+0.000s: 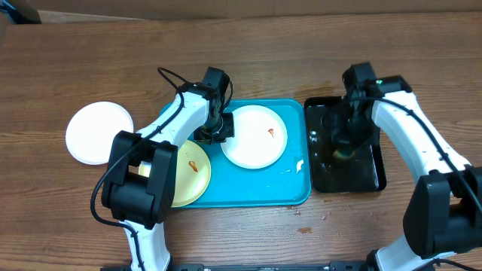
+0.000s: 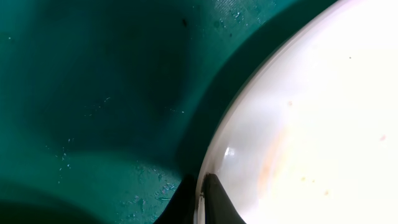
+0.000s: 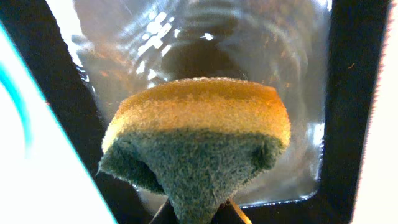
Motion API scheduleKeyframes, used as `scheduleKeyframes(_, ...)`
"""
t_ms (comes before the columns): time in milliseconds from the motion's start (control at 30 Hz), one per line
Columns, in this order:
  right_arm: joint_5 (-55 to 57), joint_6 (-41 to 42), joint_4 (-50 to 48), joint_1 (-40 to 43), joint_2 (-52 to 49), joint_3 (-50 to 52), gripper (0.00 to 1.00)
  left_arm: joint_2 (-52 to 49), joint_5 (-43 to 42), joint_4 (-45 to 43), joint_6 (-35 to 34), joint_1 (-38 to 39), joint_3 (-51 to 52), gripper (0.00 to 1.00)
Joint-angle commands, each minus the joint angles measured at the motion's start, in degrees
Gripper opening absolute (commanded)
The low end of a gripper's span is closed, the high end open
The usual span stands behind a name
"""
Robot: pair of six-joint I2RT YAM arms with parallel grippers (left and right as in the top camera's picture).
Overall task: Clean dirty plates on tray and stack at the side
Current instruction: 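Grasp the green sponge in the black tray with the right gripper, then scrub the white plate held by the left gripper with the sponge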
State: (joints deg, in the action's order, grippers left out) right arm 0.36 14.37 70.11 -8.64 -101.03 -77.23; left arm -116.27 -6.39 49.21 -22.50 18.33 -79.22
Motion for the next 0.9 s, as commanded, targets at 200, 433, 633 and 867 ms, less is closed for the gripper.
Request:
scheduleKeyframes(200,2.6,0.6,1.5,0.1,1.6,-4.2,0.04,-1.7,5.0,0.9,0.7,-0.2,1.6,0.04)
scheduleKeyframes(433,0.1,0.6,1.6,0.1,1.6,-4.2,0.04,-1.7,4.9,0.9,0.7,-0.2,1.6,0.04)
scheduleKeyframes(633,-9.3,-2.5,-1.5,-3.2,1.6,-4.2,0.04,-1.7,4.9,0.4,0.6,-0.2,1.6,0.04)
scheduleKeyframes(867,-3.9,-0.1,-11.9,-14.8,1.4,-4.2,0.04,-1.7,4.9,0.4,0.6,-0.2,1.6,0.04)
